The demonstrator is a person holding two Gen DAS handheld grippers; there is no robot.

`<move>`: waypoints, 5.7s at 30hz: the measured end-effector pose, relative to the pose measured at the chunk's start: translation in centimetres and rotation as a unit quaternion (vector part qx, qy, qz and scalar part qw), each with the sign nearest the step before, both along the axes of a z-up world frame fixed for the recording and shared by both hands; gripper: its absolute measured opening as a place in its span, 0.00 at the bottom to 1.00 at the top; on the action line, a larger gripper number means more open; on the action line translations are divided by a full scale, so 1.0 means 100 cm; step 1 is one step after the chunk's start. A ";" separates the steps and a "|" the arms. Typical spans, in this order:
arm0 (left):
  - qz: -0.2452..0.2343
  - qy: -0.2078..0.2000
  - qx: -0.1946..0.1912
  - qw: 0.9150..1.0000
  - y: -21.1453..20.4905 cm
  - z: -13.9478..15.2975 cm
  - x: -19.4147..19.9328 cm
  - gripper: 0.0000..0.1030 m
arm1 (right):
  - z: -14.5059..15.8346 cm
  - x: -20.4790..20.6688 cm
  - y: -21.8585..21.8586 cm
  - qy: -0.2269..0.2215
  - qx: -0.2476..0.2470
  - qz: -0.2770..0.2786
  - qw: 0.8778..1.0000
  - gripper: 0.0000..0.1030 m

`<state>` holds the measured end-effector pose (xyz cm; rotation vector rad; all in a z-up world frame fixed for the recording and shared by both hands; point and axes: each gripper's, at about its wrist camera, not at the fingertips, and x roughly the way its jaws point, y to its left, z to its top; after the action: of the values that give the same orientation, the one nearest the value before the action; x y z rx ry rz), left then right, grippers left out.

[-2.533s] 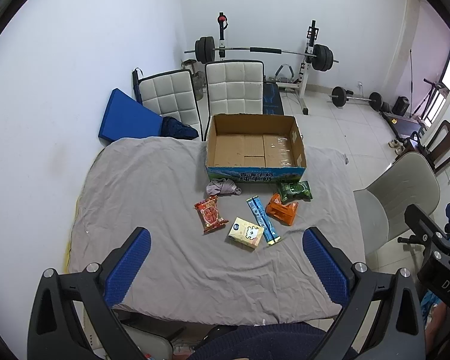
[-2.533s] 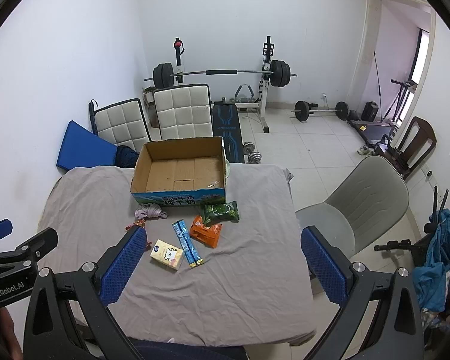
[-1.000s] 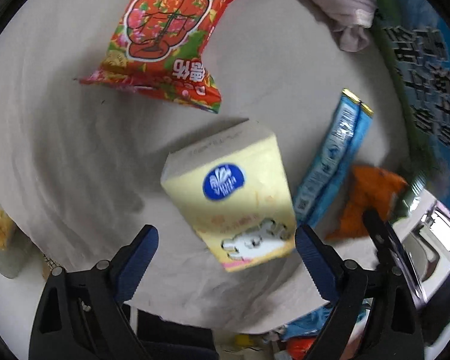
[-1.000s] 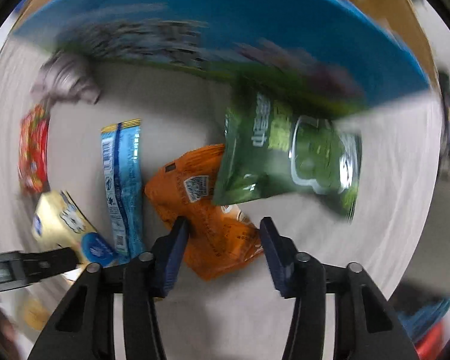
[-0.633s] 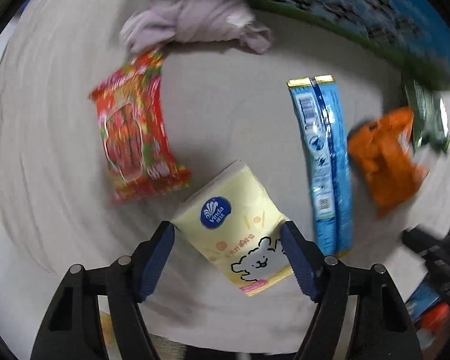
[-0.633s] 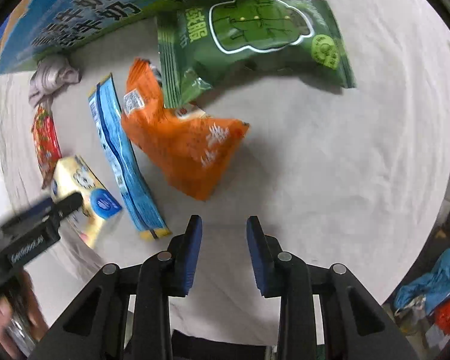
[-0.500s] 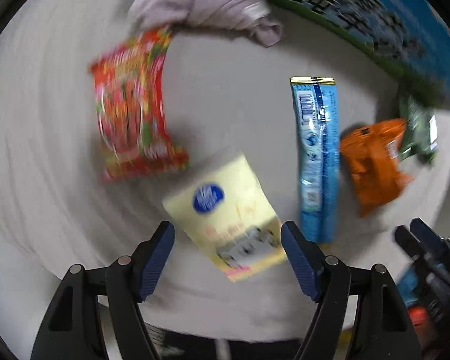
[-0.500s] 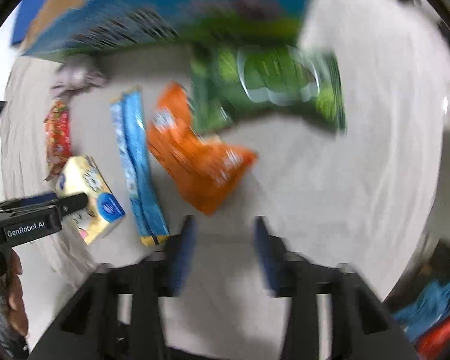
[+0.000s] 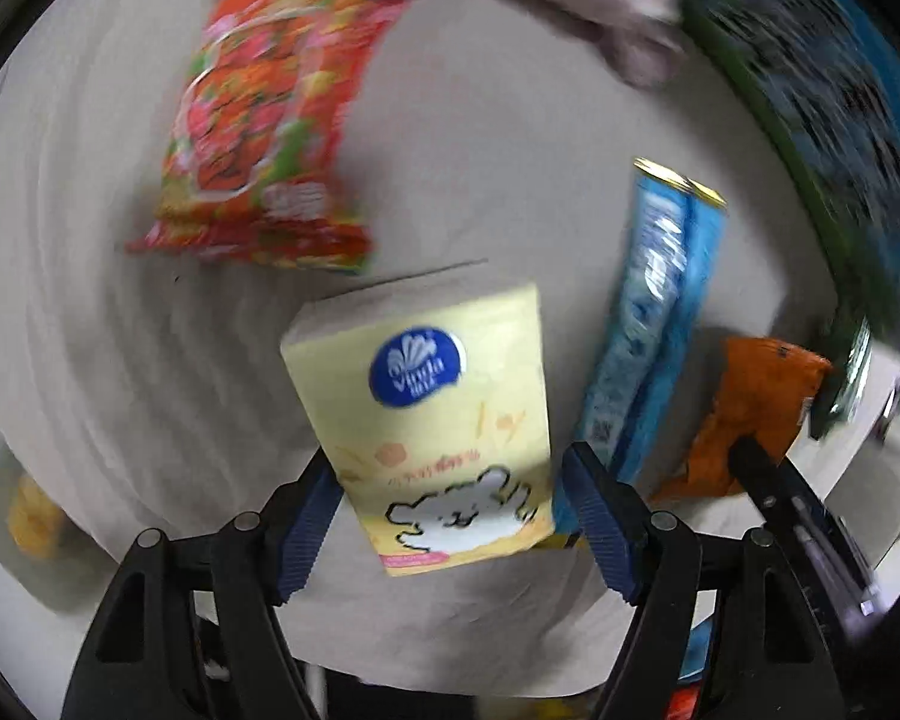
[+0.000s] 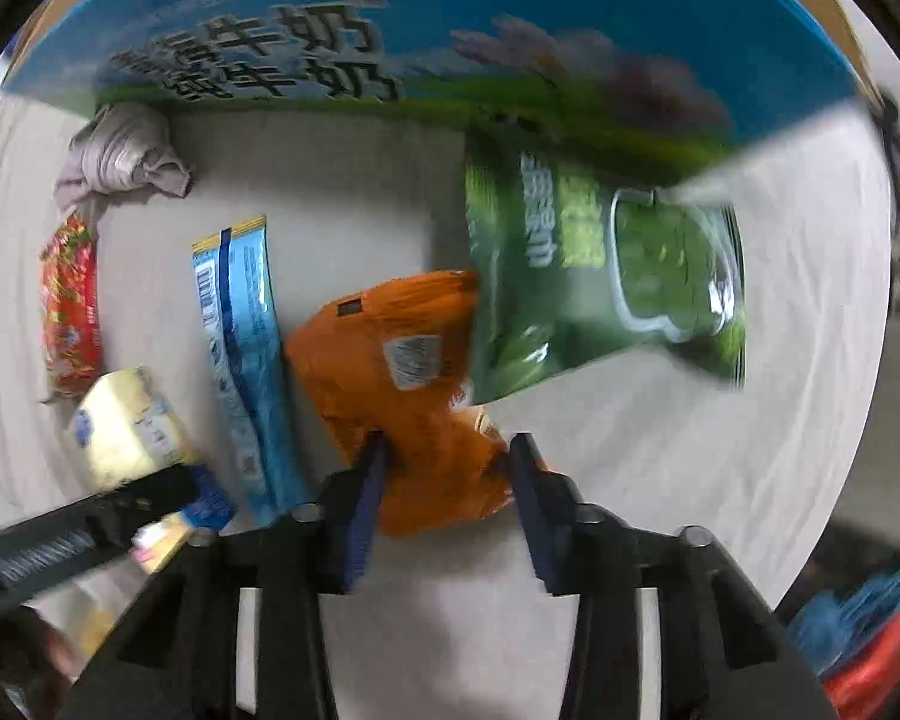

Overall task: Organize soft objects
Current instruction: 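Grasp the yellow Vinda tissue pack with the left tool while the right tool grasps the orange bag, then carry both items into the cardboard box and open both tools, then grasp the red-floral snack bag with the left tool while the right tool grasps the green Deeyeo pack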

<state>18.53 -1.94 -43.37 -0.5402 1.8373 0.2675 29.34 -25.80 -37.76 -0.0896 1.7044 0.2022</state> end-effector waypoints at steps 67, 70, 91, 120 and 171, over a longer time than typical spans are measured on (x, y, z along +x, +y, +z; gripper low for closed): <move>-0.280 -0.313 0.030 0.907 -0.062 0.318 0.163 0.58 | 0.235 0.025 -0.060 -0.154 0.137 -0.151 0.967 0.38; -0.287 -0.303 0.028 0.908 -0.056 0.296 0.209 0.58 | 0.220 0.066 -0.053 -0.142 0.132 -0.157 0.968 0.38; -0.246 -0.179 -0.073 0.950 -0.052 0.144 0.363 0.58 | 0.076 0.236 -0.040 -0.077 0.073 -0.138 0.985 0.39; -0.291 -0.210 0.025 0.933 -0.051 0.193 0.297 0.76 | 0.117 0.169 -0.047 -0.047 0.020 -0.105 0.993 0.62; -0.020 -0.140 0.078 0.987 0.118 0.134 0.038 1.00 | 0.059 0.000 -0.130 -0.020 0.056 -0.344 0.937 1.00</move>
<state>22.34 9.91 -29.97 -0.4093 1.5380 0.2893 29.33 -38.76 -31.81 0.5791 1.5828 -0.2269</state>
